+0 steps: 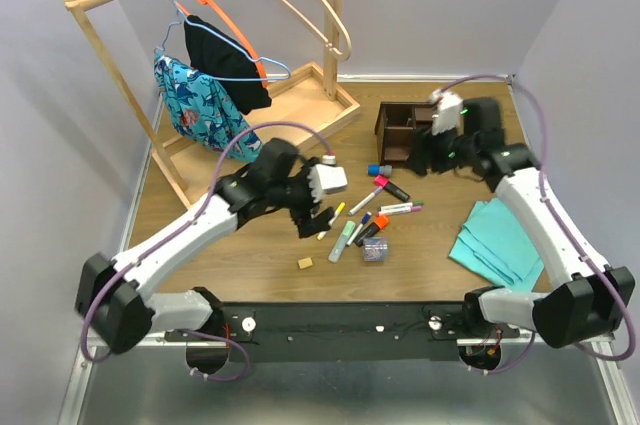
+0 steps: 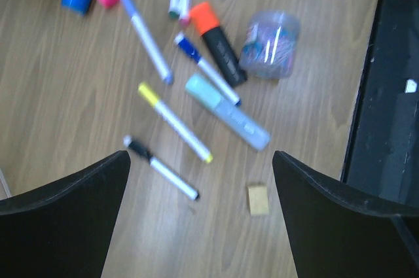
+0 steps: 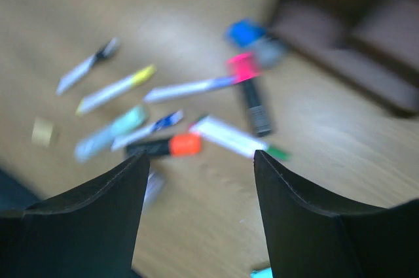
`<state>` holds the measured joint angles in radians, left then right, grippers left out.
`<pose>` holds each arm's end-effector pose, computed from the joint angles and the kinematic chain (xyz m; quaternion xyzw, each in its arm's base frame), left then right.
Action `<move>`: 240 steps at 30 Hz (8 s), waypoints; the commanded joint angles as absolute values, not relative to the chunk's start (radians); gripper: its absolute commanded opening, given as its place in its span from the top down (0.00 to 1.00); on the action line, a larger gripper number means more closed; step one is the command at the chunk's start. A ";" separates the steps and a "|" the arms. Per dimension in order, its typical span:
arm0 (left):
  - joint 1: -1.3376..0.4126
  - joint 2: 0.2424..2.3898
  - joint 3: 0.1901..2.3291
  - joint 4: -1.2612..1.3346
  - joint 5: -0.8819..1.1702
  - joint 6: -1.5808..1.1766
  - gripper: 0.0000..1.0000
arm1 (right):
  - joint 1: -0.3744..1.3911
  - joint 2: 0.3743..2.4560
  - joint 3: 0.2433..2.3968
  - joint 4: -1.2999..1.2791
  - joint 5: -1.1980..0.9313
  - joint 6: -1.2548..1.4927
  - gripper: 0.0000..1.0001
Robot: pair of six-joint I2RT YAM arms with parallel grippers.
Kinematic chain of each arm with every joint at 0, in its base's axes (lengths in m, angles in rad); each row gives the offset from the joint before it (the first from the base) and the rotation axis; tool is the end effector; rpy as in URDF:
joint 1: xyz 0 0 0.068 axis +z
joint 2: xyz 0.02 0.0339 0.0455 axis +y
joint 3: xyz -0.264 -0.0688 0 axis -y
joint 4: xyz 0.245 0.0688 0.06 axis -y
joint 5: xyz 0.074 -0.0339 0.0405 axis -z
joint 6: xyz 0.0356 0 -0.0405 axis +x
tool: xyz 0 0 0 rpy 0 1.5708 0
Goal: Sort the stationery into containers
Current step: Pick up the stationery from the center of the board, then place the stationery in the storage box.
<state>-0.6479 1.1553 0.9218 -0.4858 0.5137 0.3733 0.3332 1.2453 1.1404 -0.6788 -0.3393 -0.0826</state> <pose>0.1845 -0.1616 0.2875 0.5220 0.7172 -0.2839 0.3640 0.2434 0.0968 0.3217 -0.2512 0.8773 0.2019 0.3555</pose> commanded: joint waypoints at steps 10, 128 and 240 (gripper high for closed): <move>-0.969 1.572 1.359 -0.735 0.368 0.508 0.01 | 0.005 1.148 1.187 -0.641 -0.095 0.231 0.15; -0.851 1.620 1.396 -0.290 0.598 -0.005 0.49 | 0.130 1.371 1.126 -0.597 -0.983 0.397 0.10; -0.793 1.451 1.253 -0.394 0.419 0.156 0.01 | 0.127 1.330 1.213 -0.824 -0.787 0.091 0.67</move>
